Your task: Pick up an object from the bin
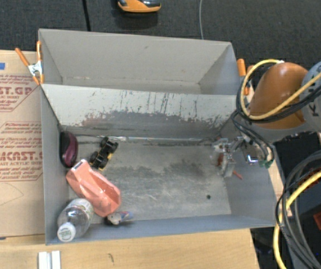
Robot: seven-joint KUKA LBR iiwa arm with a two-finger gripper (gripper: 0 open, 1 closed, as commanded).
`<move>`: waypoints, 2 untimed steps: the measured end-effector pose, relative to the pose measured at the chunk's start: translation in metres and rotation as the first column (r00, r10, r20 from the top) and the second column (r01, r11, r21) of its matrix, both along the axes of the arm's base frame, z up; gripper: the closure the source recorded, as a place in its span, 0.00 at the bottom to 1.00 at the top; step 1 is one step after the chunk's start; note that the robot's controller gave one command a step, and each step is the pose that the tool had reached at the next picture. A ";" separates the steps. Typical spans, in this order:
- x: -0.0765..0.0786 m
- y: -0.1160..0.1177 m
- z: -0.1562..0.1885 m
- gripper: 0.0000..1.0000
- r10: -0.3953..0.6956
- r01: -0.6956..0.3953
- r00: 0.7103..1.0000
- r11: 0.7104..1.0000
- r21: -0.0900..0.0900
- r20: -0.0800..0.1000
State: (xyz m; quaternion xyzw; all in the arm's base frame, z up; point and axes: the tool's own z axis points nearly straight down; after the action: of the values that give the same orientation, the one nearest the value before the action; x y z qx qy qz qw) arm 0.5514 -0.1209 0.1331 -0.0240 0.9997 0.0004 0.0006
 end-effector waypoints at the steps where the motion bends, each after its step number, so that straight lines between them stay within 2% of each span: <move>1: 0.021 0.006 0.065 1.00 0.028 -0.028 1.000 1.000 -0.001 0.002; 2: 0.021 0.006 0.065 1.00 0.028 -0.028 1.000 1.000 -0.001 0.002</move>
Offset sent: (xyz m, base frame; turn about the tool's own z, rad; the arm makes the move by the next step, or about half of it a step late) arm 0.0000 0.0000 0.0000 0.0000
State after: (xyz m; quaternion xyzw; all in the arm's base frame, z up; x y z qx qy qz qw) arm 0.5725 -0.1149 0.1977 -0.0382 0.9993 -0.0002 0.0013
